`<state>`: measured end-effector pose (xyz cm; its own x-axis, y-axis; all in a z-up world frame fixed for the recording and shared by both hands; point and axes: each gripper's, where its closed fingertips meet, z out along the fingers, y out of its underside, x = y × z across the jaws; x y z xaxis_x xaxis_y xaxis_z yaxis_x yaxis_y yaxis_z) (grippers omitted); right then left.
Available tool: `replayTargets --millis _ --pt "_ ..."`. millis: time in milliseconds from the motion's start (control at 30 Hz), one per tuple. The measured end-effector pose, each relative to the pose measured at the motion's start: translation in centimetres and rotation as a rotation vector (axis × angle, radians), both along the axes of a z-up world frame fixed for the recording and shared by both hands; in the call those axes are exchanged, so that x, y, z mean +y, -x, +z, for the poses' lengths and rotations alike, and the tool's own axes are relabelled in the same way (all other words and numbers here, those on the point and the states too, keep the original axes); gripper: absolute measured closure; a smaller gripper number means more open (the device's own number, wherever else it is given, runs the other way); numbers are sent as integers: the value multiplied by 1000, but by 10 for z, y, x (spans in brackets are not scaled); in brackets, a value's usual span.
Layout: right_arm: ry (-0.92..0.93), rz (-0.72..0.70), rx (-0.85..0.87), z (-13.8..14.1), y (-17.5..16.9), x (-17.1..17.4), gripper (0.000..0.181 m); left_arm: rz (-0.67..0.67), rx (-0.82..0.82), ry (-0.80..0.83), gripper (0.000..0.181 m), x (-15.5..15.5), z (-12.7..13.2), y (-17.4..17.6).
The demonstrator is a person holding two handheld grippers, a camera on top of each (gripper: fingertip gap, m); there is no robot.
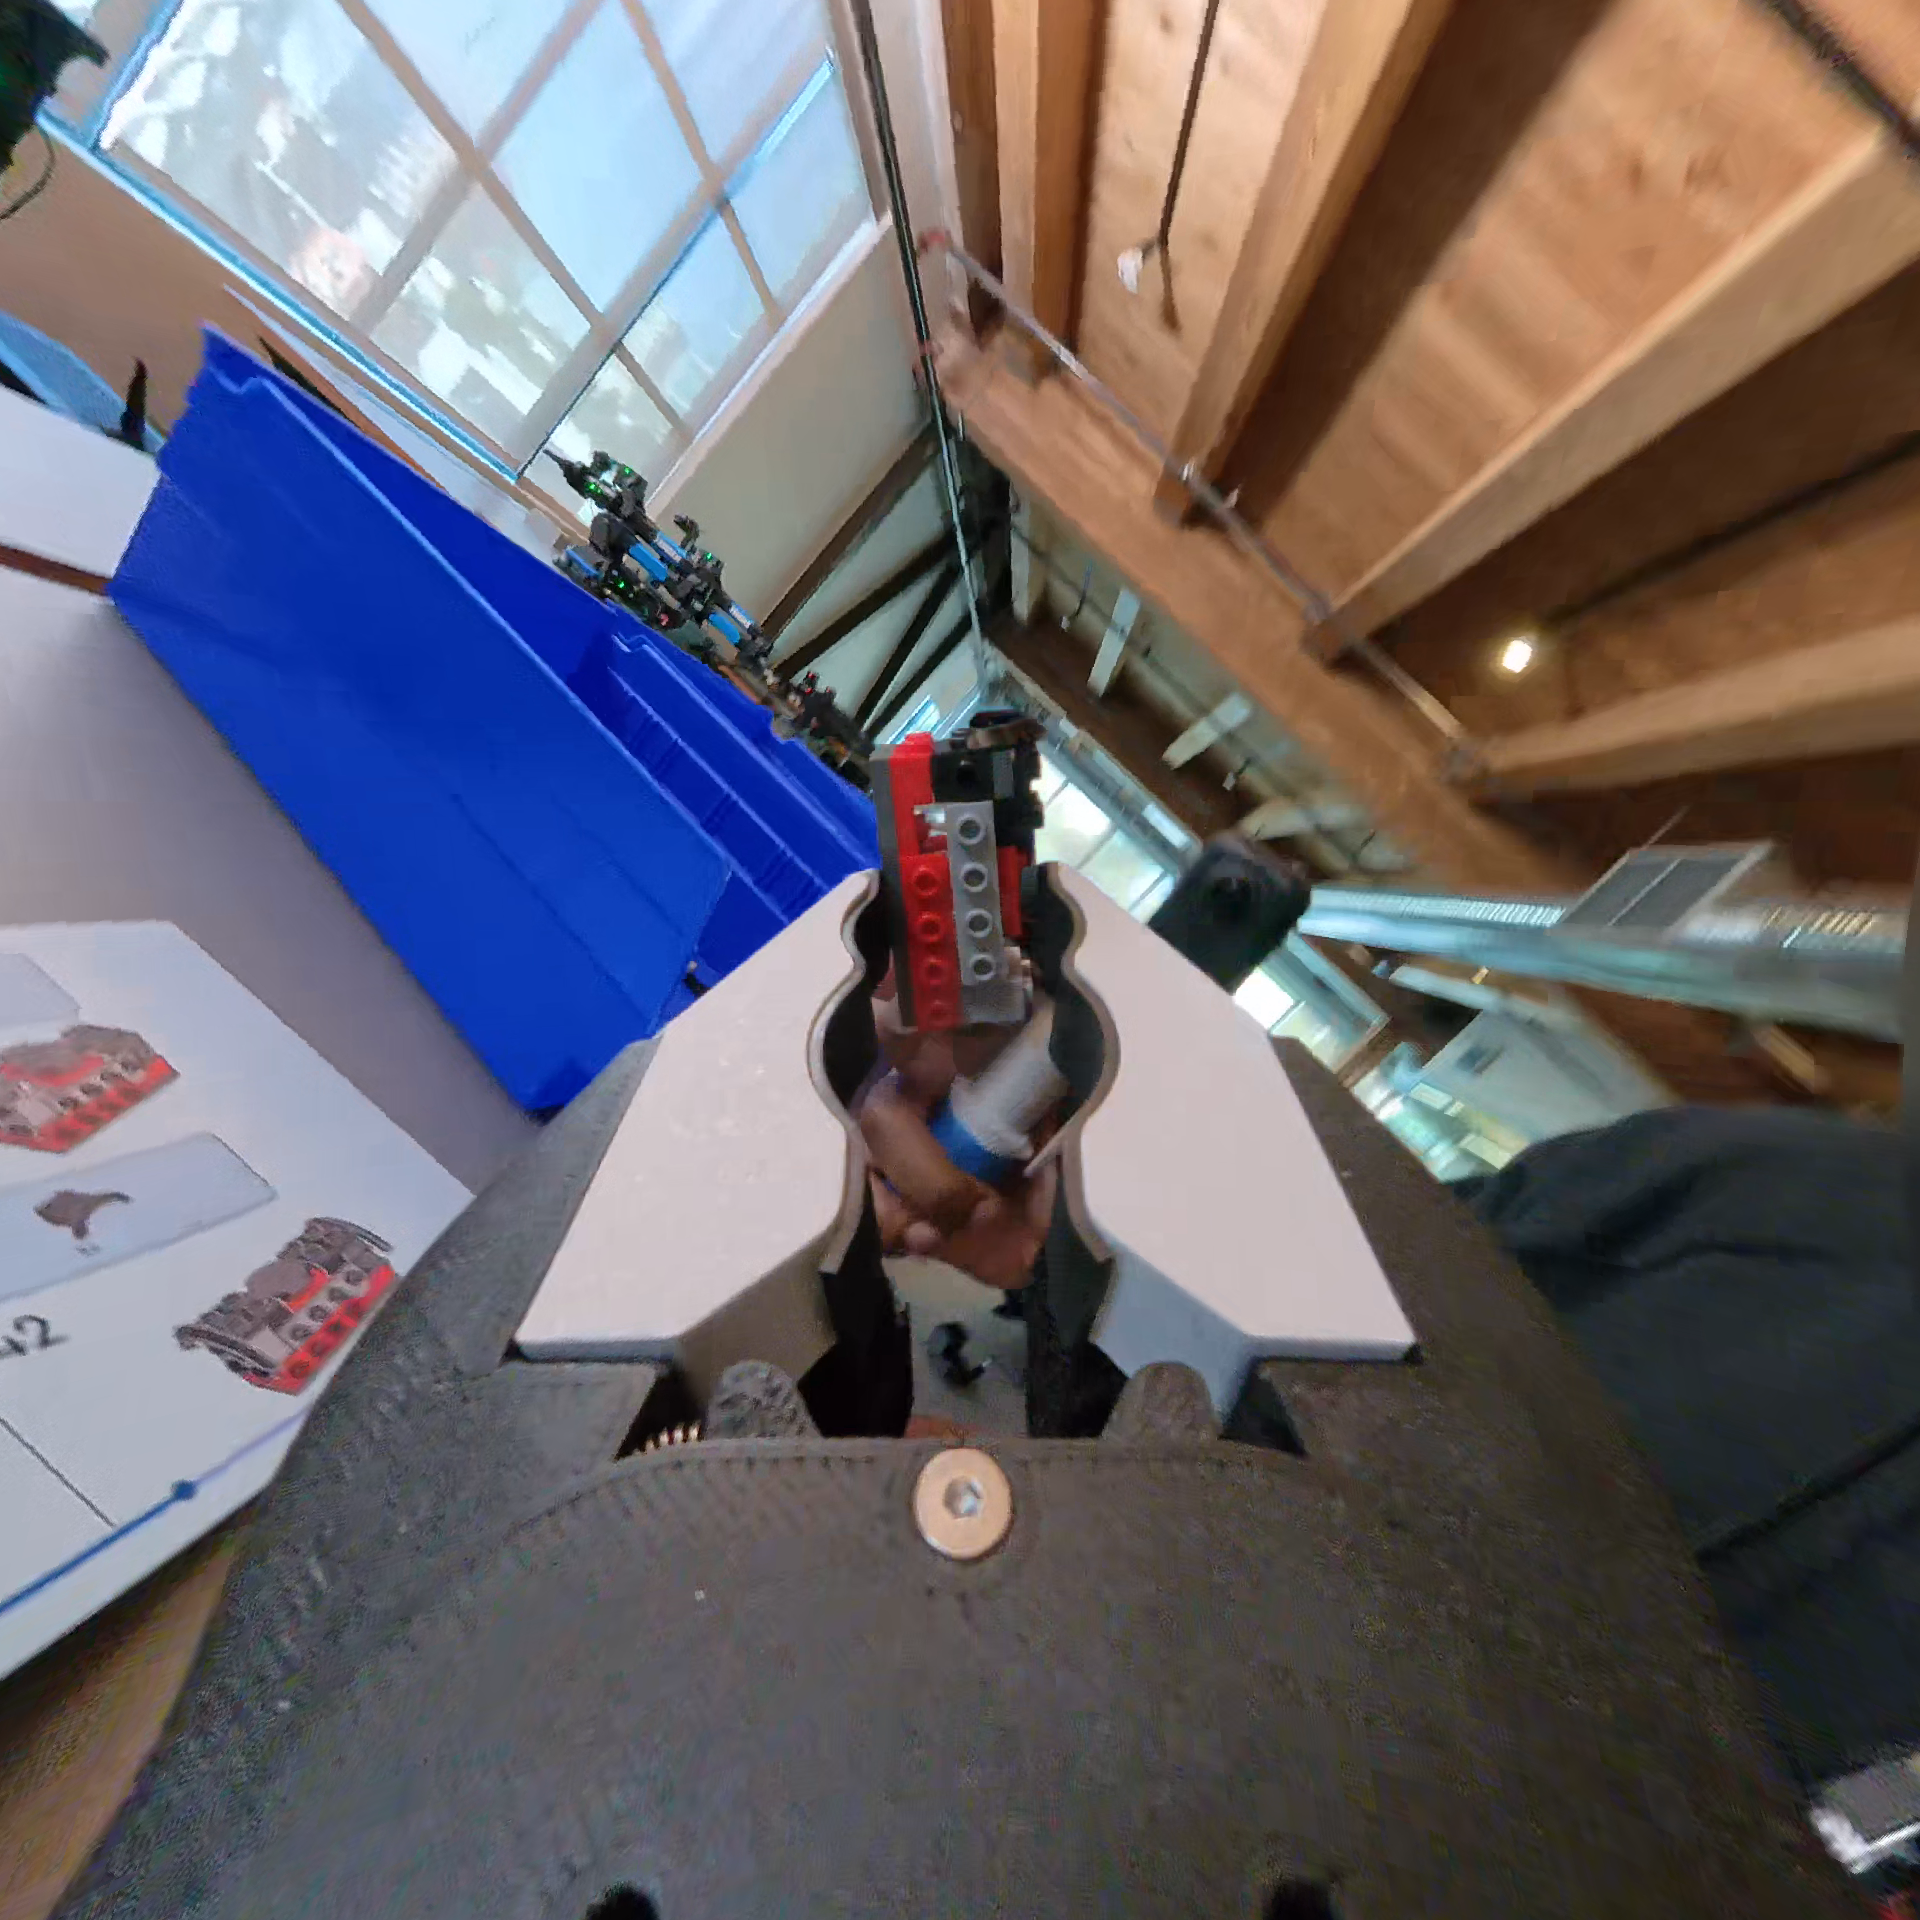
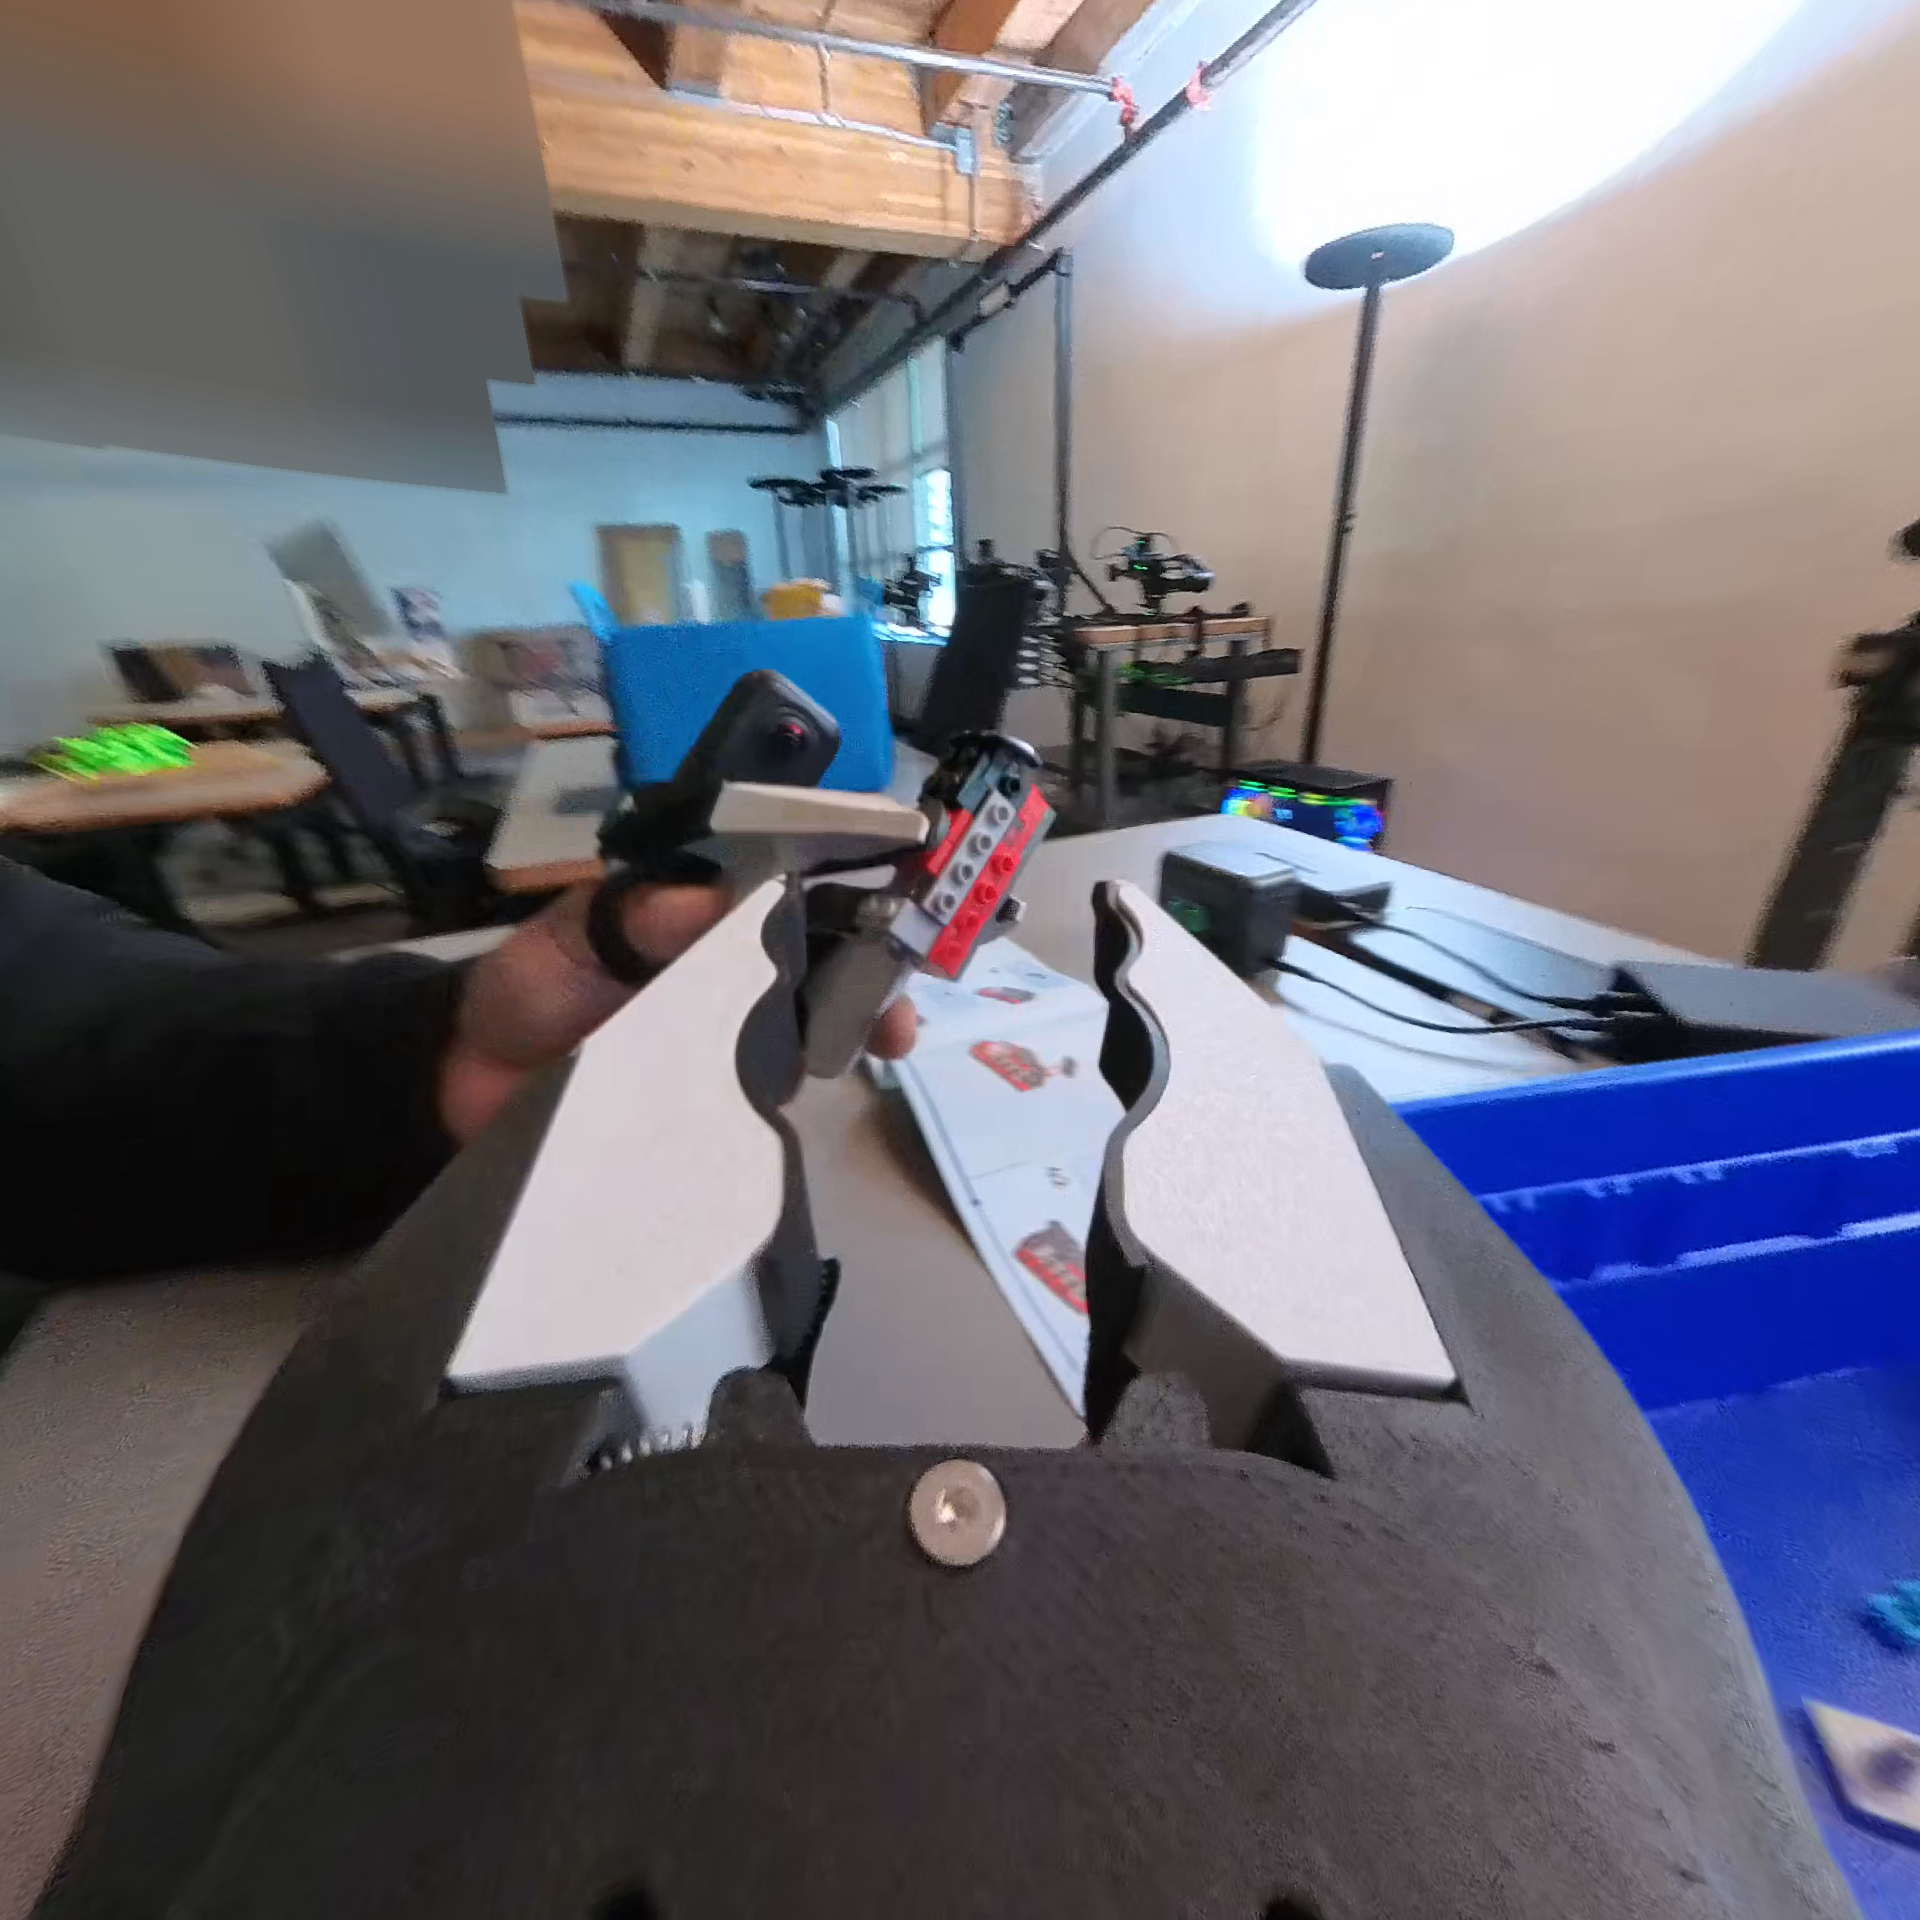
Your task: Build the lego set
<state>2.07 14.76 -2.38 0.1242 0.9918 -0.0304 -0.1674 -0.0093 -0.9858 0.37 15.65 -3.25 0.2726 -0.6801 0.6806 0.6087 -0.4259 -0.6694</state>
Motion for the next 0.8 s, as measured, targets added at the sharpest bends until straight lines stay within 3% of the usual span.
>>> replayTargets --millis 200,333,533,800 --pt "-218 -180 -158 -16 18 -4 131 0 -218 128 153 6 -3 8" --pt "-350 -287 -230 -22 25 -3 134 3 -266 182 153 8 -10 4" --pt "-404 -389 -316 -35 28 12 149 -15 -275 226 153 8 -18 -6" --pt "-396 -371 -308 -36 27 17 152 -29 -260 233 142 11 -19 -2"
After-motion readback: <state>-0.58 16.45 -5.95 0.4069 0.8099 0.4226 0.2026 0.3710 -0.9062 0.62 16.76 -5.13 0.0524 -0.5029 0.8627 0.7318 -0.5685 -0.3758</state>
